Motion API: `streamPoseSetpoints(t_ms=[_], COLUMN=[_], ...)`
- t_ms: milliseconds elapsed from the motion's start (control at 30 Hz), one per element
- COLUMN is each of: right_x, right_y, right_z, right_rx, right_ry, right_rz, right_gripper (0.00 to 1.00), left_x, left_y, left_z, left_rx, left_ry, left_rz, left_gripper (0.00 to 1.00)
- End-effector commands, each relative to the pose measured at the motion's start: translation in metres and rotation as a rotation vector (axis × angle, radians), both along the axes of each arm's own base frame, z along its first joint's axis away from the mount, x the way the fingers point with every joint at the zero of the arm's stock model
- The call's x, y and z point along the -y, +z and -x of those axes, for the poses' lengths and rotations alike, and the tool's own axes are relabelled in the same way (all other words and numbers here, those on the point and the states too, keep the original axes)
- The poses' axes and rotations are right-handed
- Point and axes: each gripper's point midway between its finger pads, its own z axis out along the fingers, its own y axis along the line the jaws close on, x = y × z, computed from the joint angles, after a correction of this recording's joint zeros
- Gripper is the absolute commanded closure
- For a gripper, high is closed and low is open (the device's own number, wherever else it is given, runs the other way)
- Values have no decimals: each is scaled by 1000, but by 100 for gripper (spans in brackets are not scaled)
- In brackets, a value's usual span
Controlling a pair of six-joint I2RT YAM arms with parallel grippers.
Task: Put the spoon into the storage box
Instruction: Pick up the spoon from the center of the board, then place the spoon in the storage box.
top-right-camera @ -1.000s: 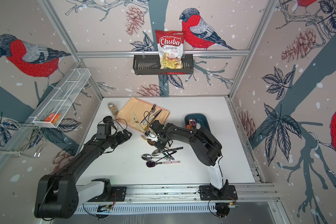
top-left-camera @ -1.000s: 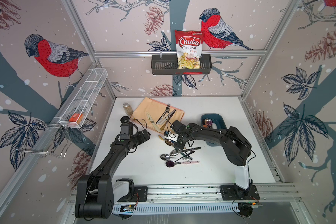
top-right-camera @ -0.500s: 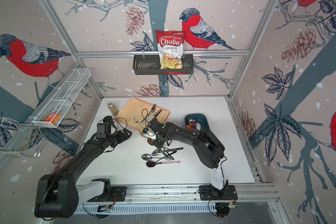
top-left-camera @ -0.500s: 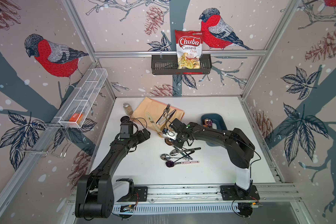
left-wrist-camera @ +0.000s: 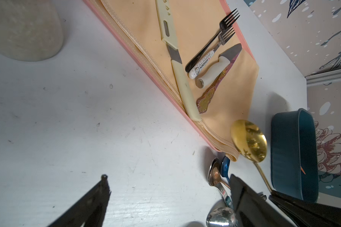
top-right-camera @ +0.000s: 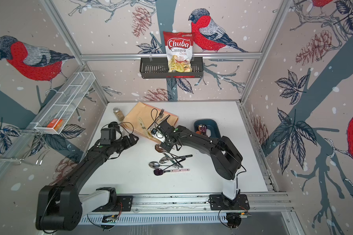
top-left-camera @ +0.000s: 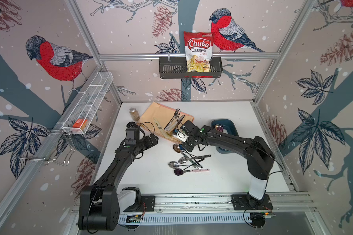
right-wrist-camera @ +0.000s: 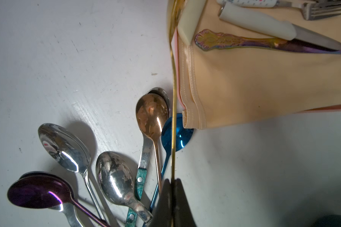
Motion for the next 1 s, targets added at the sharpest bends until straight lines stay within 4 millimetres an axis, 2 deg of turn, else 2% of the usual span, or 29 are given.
streamPoseSetpoints(t_ms=[0,233,567,767,967], right_x=[9,52,150,211,247], right_y=[11,17,34,24,17], right_z=[-9,-30,-73,-82,-85], right_rx=[10,19,56,40,38], right_ry=[-72,-221,-527,-699,-796], right_rz=[-19,1,47,117,142], right_gripper=[97,97,97,97,98], left_x=[5,24,59,75,85], left_y=[14,25,31,30,29], left_z=[-9,-17,-29,-35,-38], left_rx=[63,95,110,106,102], left_ry=[-24,-81,-168,-206,-225], left_rz=[4,-38,-77,-89,-101], left_gripper=[4,4,4,4,4])
